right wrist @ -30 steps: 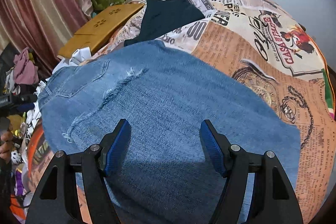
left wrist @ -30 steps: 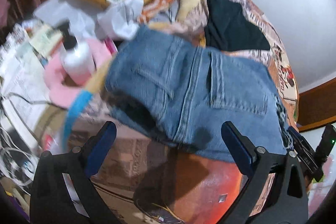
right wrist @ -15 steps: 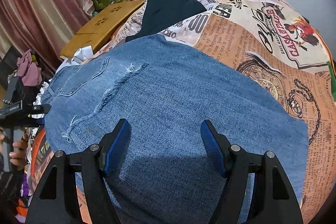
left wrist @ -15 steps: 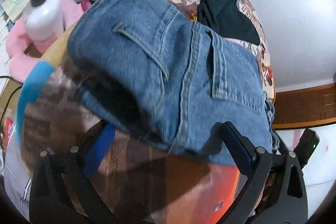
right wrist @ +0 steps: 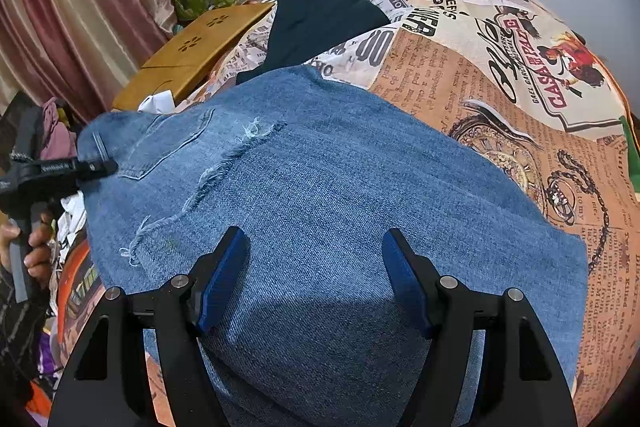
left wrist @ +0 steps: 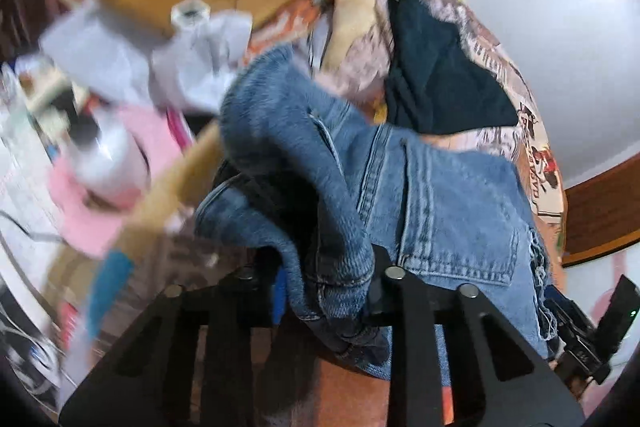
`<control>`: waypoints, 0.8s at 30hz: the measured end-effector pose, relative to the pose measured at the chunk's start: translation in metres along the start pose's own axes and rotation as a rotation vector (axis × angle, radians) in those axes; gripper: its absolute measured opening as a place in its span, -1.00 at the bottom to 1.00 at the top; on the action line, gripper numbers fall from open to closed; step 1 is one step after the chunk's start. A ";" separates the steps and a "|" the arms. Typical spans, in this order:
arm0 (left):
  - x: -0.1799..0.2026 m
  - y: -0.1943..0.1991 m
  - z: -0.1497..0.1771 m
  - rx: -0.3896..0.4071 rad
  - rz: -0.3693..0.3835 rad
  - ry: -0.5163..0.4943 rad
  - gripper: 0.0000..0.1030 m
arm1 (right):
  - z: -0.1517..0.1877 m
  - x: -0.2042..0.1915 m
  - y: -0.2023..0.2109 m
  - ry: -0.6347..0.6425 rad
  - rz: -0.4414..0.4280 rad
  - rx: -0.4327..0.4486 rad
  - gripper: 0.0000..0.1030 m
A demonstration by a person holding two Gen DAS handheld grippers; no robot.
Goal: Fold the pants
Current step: 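Grasp the jeans edge with the left gripper and lift it over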
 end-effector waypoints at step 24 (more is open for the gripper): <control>0.291 0.197 -0.027 0.560 0.113 -0.562 -0.62 | 0.086 0.158 0.107 -0.205 0.226 0.001 0.31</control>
Point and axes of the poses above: each gripper's, at about its wrist camera, not at the fingertips, and y roughly against the way its jaws point, x to its right, z to its underside, the point moved 8 cm from there along -y, roughly the way its jaws point, and after that the axes turned 7 degrees about -z, right-handed, at the moved point
